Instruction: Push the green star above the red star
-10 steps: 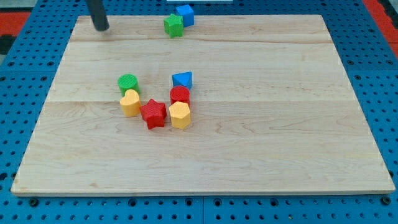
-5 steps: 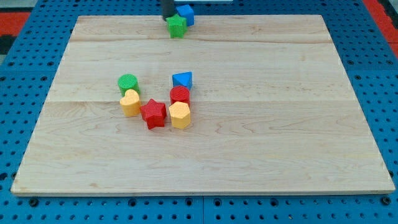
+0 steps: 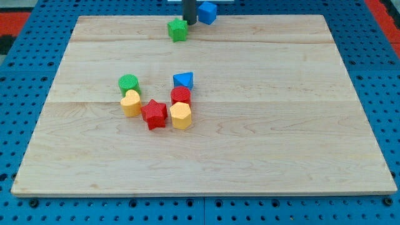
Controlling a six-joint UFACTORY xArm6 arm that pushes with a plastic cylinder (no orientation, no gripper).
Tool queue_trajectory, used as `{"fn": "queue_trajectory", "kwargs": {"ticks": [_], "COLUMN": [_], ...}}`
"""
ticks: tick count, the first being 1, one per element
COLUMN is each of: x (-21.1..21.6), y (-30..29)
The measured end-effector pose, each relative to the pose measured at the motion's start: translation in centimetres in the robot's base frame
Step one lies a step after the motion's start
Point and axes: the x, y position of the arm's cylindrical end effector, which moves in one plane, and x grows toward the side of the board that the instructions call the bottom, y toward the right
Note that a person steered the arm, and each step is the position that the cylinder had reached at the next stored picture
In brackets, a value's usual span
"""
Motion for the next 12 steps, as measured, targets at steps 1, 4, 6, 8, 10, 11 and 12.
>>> {"fn": "queue_trajectory", "kwargs": {"ticks": [1, 4, 6, 8, 10, 11, 12], "x": [5.7, 0.9, 9.1, 8.4, 13.7, 13.3, 9.4], "y": [-1.4, -4.2, -7.7, -13.0, -8.0, -7.7, -5.1]}}
